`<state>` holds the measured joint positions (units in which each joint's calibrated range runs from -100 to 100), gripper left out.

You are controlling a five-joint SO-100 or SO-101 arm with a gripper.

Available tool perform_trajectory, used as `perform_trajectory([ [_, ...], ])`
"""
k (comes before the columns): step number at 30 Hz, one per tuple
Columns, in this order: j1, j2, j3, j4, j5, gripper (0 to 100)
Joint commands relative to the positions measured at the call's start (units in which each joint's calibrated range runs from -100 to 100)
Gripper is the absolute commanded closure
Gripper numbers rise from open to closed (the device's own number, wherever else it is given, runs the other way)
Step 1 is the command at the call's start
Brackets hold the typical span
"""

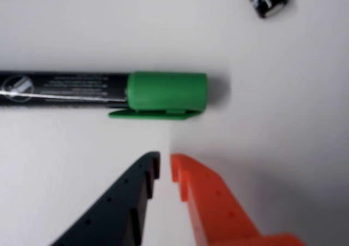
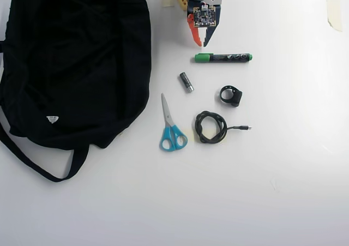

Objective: Put the green marker into the black bag

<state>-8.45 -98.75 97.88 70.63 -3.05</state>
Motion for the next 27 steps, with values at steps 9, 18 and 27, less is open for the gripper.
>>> perform_trajectory([
  [9, 0.1, 0.2, 1.5, -3.4, -0.4, 98],
  [18, -0.6, 15.1, -5.6, -30.1, -0.4, 98],
  [27, -2.1, 43.8, -32.0, -53.5, 0.1, 98],
])
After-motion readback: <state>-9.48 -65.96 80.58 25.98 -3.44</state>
